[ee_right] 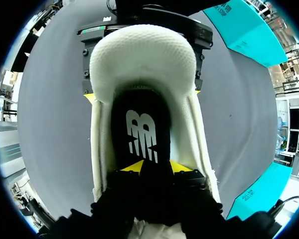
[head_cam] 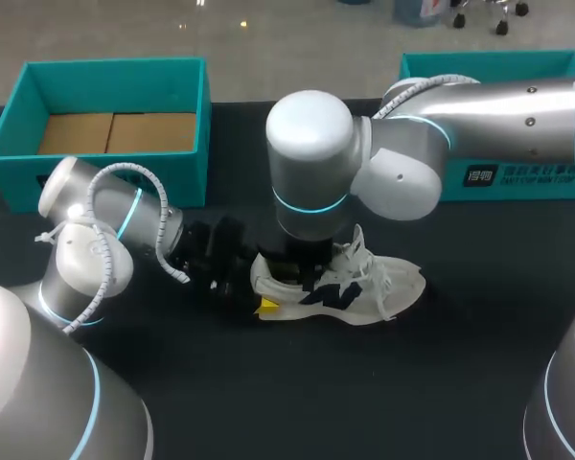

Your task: Take the shoe out of the shoebox, open the shoe tongue, remove and reinsert the insole, then place the shoe into the shoebox

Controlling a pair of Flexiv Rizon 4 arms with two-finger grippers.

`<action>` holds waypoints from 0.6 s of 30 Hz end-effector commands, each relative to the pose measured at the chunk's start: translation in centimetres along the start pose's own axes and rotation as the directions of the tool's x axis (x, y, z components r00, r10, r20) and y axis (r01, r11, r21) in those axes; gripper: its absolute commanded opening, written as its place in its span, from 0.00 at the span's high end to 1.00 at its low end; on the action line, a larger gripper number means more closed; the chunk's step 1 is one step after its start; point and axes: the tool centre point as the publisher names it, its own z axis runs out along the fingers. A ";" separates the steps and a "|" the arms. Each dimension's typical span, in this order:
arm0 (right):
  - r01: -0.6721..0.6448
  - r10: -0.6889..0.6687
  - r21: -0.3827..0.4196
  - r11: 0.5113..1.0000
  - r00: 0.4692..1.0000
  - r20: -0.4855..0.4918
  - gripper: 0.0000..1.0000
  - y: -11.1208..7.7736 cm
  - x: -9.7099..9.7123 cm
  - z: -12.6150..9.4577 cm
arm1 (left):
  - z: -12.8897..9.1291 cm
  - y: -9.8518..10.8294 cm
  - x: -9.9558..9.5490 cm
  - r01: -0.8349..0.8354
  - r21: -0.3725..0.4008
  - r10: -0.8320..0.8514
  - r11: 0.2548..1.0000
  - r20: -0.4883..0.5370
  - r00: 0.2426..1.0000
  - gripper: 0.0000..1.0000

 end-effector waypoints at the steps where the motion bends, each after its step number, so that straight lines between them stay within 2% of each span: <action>1: 0.000 0.000 0.007 1.000 1.000 0.010 0.65 0.5 -0.1 0.3 | 0.1 0.2 -0.1 0.001 -0.002 -0.001 1.000 0.000 1.000 1.00; 5: 0.004 -0.004 0.014 1.000 1.000 -0.002 0.64 0.6 0.1 1.2 | 0.1 0.2 -0.1 0.001 -0.002 -0.001 1.000 0.000 1.000 1.00; 14: 0.010 -0.007 0.045 0.999 0.998 -0.060 0.55 0.4 1.1 4.0 | 0.1 0.2 -0.1 0.001 -0.002 -0.001 1.000 0.000 1.000 1.00; 18: 0.009 -0.002 0.055 0.998 0.993 -0.115 0.60 0.3 2.0 5.2 | 0.1 0.2 -0.1 0.001 -0.002 -0.001 1.000 0.000 1.000 1.00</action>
